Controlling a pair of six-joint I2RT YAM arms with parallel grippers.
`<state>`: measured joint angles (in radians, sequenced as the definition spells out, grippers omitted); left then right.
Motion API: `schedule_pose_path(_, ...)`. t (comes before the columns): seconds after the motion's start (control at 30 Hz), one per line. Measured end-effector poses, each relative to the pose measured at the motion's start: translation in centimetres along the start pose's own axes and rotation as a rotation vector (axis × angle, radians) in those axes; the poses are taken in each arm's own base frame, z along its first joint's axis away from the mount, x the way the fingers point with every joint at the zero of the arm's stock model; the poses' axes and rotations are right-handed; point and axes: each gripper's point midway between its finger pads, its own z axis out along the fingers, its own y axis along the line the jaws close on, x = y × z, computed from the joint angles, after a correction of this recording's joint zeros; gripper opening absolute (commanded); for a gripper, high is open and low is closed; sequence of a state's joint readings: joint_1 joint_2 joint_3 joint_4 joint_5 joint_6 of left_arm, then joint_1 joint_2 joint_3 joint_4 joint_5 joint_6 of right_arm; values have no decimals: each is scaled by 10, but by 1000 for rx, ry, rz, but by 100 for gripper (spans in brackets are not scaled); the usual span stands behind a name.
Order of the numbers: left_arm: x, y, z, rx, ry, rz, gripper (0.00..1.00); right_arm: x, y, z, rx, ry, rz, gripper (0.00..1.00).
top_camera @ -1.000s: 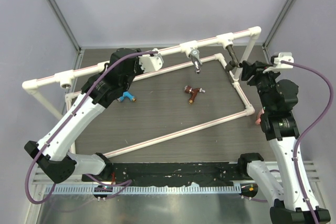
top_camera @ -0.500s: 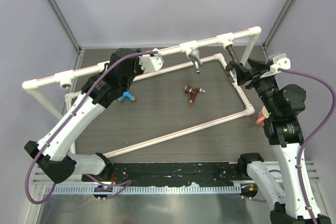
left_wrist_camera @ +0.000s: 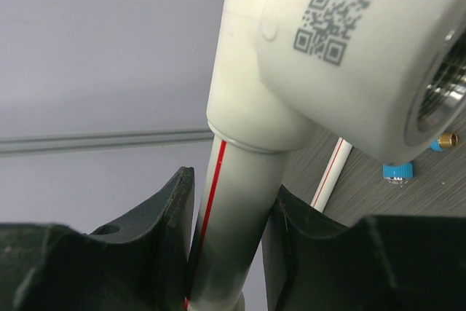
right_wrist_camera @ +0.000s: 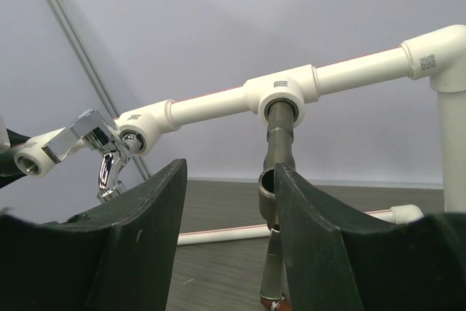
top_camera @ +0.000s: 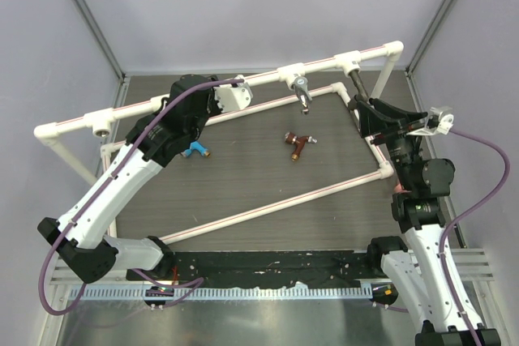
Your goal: Install the water faucets
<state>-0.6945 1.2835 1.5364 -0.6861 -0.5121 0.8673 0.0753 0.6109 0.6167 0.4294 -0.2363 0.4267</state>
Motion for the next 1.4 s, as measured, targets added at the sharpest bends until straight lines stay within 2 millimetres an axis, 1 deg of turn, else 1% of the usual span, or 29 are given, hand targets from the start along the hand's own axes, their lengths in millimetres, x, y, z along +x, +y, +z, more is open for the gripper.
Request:
schedule_pose_path(0.13,0,0,0,0,0,0,0,-3,0,-1,2,-19,18,57)
schedule_pose_path(0.27,0,0,0,-1,-1,-1,0,-4,-2,-4,33,7,-8,58)
schedule_pose_path(0.5,0,0,0,-1,-1,0,0,-21,-10,-19,131,62,-118,60)
schedule_pose_path(0.57,0,0,0,-1,-1,-1,0,-20,-10,-25,139,77,-137,60)
schedule_pose_path(0.67,0,0,0,-3,1,0,0,-7,-14,-31,149,115,-134,60)
schedule_pose_path(0.7,0,0,0,-3,2,0,0,1,-17,-32,149,127,-126,60)
schedule_pose_path(0.73,0,0,0,-4,4,0,0,9,-19,-32,149,139,-115,60)
schedule_pose_path(0.8,0,0,1,-6,6,1,0,37,-27,-35,154,189,-75,60)
schedule_pose_path(0.9,0,0,2,-7,8,1,0,69,-37,-34,164,253,-21,60)
schedule_pose_path(0.97,0,0,3,-8,12,2,0,82,-41,-31,163,274,8,60)
schedule_pose_path(1.03,0,0,3,-9,15,3,0,91,-43,-26,158,291,33,60)
schedule_pose_path(1.17,0,0,4,-13,19,3,0,93,-39,-14,120,277,65,57)
schedule_pose_path(1.27,0,0,5,-14,20,3,0,89,-34,-9,92,255,74,51)
schedule_pose_path(1.3,0,0,5,-13,20,3,0,87,-33,-8,85,247,76,47)
schedule_pose_path(1.37,0,0,5,-13,20,3,0,83,-29,-6,67,233,79,41)
schedule_pose_path(1.4,0,0,5,-13,20,3,0,82,-27,-5,59,227,82,35)
